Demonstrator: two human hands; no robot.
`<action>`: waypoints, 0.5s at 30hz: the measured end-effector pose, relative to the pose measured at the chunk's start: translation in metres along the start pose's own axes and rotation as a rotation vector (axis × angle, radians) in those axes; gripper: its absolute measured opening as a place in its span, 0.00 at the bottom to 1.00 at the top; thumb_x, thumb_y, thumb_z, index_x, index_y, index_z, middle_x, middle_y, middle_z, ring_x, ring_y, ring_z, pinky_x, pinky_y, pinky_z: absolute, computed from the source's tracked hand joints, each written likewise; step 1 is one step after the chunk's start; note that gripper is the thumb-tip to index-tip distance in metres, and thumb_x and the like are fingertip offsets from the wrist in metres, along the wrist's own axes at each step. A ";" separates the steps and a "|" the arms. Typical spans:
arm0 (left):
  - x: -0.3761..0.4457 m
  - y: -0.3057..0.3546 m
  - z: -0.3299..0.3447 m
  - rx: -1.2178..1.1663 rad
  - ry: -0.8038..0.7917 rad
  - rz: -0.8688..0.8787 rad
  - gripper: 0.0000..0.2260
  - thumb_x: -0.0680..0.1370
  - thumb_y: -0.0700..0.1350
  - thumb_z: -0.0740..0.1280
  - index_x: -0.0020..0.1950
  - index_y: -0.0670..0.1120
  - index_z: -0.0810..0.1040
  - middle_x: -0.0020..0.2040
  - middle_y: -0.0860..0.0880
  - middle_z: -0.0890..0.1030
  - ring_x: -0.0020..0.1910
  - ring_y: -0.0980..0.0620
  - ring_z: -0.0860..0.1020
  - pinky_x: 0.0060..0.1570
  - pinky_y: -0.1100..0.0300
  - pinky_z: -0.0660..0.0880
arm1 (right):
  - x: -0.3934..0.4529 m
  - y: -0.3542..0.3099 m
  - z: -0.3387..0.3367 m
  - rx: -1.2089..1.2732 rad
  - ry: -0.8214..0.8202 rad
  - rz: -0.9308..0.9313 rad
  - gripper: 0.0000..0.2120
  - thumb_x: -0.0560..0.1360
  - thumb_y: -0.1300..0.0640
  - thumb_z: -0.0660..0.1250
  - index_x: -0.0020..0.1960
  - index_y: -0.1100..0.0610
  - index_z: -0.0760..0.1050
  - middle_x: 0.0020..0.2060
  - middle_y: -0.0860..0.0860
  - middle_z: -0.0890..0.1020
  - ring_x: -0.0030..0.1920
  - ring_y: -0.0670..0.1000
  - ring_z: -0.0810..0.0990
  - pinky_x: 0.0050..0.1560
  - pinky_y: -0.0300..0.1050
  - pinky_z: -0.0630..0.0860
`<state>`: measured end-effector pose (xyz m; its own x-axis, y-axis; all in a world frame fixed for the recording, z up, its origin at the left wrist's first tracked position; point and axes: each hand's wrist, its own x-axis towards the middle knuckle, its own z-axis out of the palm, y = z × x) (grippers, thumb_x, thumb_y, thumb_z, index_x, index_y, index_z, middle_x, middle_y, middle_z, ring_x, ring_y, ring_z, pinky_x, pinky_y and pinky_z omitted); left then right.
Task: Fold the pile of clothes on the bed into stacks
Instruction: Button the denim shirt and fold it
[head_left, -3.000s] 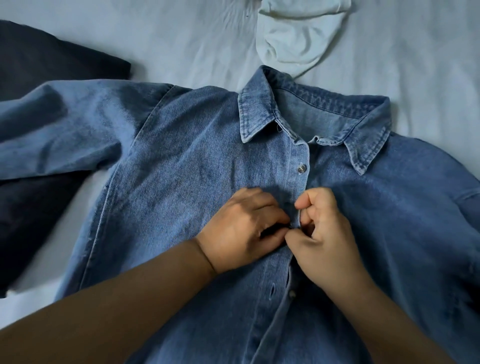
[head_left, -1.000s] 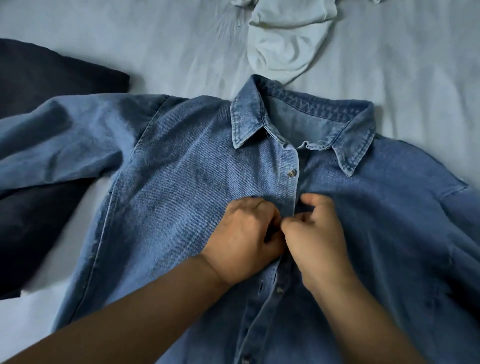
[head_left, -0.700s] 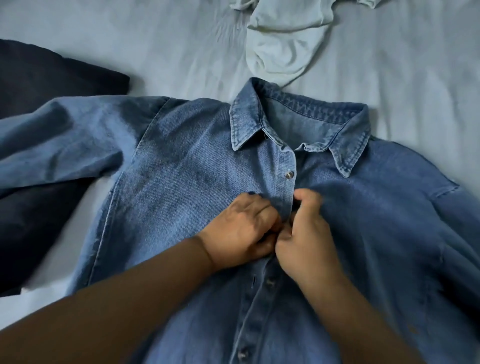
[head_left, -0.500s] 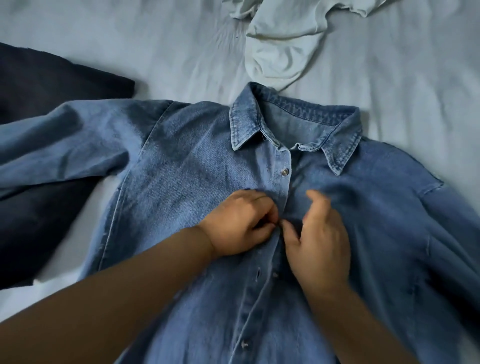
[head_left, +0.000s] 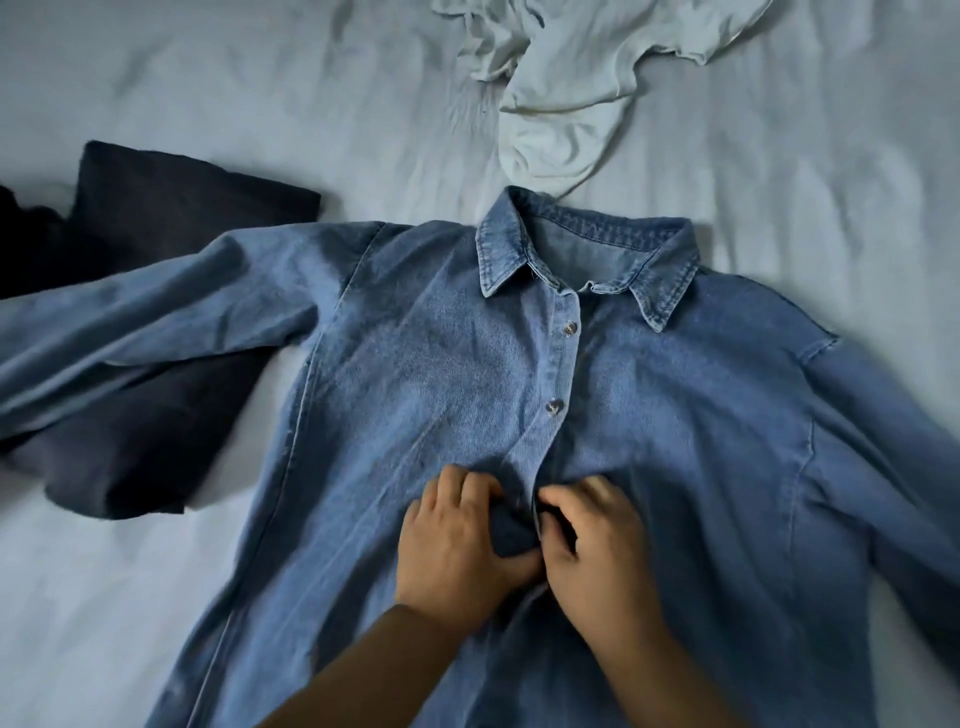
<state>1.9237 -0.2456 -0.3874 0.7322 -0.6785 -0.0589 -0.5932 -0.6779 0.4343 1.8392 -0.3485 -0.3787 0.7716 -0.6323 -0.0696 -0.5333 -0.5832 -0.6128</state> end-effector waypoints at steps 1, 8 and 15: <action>0.001 0.003 0.001 0.067 0.009 -0.029 0.21 0.60 0.64 0.60 0.40 0.48 0.75 0.37 0.51 0.74 0.35 0.49 0.76 0.33 0.56 0.73 | 0.000 0.001 0.000 -0.003 -0.003 -0.004 0.08 0.66 0.59 0.64 0.43 0.55 0.80 0.36 0.51 0.78 0.37 0.56 0.78 0.36 0.53 0.78; 0.003 0.010 0.005 0.193 0.049 -0.015 0.12 0.63 0.50 0.56 0.36 0.46 0.75 0.36 0.48 0.75 0.34 0.45 0.75 0.37 0.54 0.64 | 0.010 0.001 -0.007 -0.035 -0.096 -0.063 0.04 0.66 0.56 0.67 0.38 0.55 0.79 0.33 0.51 0.76 0.35 0.56 0.77 0.34 0.49 0.76; 0.005 -0.002 -0.019 -0.063 0.178 0.144 0.09 0.70 0.44 0.60 0.41 0.44 0.79 0.37 0.48 0.78 0.37 0.48 0.74 0.35 0.55 0.73 | 0.024 -0.020 0.000 -0.170 -0.227 0.031 0.05 0.69 0.68 0.64 0.44 0.62 0.76 0.43 0.58 0.81 0.47 0.62 0.79 0.44 0.48 0.73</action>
<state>1.9350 -0.2425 -0.3719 0.6925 -0.7024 0.1646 -0.6778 -0.5553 0.4820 1.8683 -0.3525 -0.3679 0.8020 -0.5315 -0.2726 -0.5931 -0.6547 -0.4686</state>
